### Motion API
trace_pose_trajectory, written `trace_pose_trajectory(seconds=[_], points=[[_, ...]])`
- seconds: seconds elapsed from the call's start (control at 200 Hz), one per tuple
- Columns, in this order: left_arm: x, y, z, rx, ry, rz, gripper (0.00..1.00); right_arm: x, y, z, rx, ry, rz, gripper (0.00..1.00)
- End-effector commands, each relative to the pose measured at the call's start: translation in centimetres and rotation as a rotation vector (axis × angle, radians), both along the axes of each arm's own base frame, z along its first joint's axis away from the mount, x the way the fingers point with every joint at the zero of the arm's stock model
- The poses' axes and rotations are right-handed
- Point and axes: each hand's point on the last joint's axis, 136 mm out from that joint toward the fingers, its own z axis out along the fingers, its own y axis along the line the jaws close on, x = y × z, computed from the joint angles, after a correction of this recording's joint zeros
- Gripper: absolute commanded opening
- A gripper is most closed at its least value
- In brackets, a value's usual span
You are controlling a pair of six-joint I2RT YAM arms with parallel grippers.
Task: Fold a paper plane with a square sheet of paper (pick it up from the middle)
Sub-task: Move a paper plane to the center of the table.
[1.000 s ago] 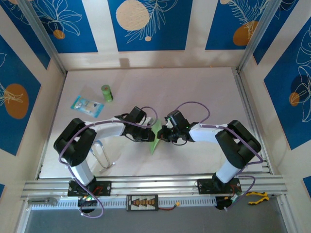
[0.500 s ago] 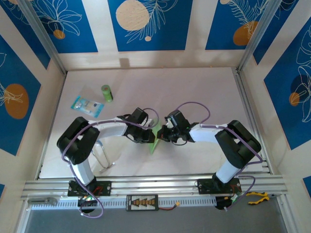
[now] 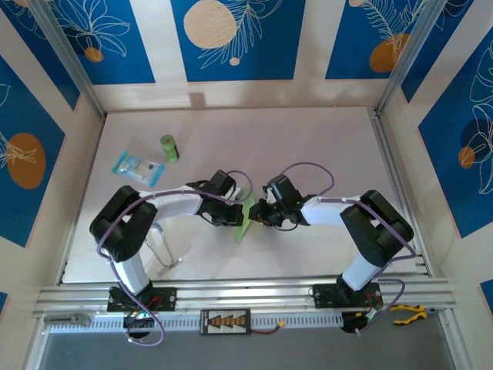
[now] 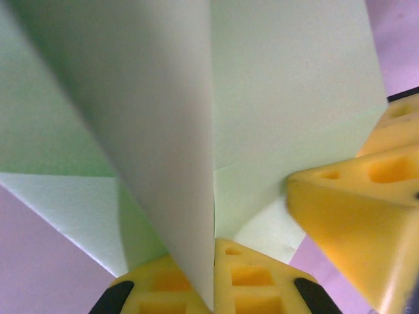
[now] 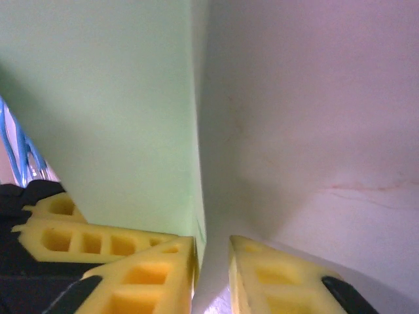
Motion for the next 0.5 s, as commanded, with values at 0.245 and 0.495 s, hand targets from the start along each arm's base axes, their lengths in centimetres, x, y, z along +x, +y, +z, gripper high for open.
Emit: trace_pose_trajectory(seconds=[0.245, 0.495], points=[[2.1, 5.4, 1.2, 0.365, -0.128, 0.016, 0.0, -0.5, -3.4, 0.6, -0.038, -0.019, -0.052, 0.33], [2.7, 5.3, 0.5, 0.407, -0.097, 0.013, 0.0, -0.7, -3.9, 0.7, -0.024, -0.021, -0.065, 0.33]])
